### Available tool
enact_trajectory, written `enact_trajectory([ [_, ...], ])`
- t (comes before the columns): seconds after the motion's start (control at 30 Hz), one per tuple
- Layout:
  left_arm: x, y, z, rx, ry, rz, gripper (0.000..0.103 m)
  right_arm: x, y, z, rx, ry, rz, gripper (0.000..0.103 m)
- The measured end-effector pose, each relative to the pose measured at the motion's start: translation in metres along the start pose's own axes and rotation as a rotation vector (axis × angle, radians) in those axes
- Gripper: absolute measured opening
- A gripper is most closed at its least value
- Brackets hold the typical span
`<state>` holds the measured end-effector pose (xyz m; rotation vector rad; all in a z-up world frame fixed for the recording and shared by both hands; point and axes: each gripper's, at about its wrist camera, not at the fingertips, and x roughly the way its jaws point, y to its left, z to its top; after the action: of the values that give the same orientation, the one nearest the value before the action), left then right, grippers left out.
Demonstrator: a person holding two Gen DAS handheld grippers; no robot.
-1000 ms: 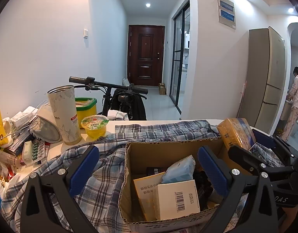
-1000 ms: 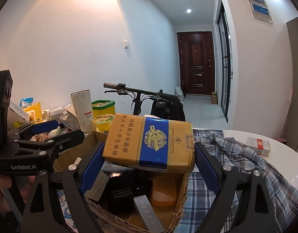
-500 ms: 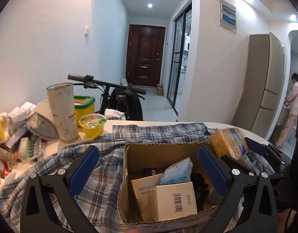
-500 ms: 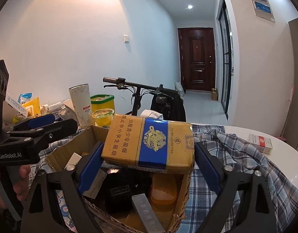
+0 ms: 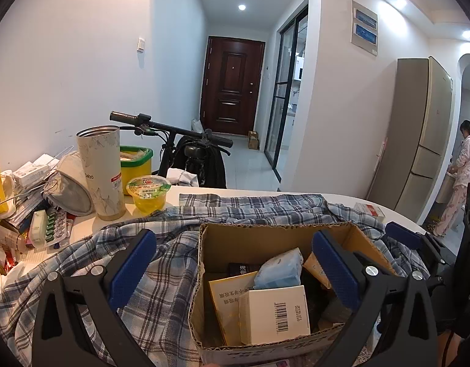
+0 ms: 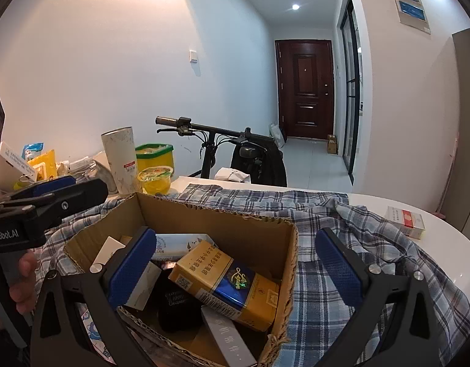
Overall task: Organize objects
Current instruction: 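Open the right gripper on the carton and withdraw both grippers from the box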
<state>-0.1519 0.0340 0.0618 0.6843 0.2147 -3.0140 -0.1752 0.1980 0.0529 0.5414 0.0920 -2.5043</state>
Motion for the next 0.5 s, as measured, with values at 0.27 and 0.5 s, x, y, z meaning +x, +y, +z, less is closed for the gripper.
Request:
enact_trajectory([
  [0.27, 0.002, -0.002, -0.002, 0.022, -0.020, 0.034, 0.103, -0.013, -0.002, 0.005, 0.004, -0.054, -0.017, 0.103],
  [0.5, 0.011, 0.006, -0.002, -0.018, 0.020, 0.007, 0.103, -0.050, 0.005, 0.022, -0.085, -0.171, -0.033, 0.103],
])
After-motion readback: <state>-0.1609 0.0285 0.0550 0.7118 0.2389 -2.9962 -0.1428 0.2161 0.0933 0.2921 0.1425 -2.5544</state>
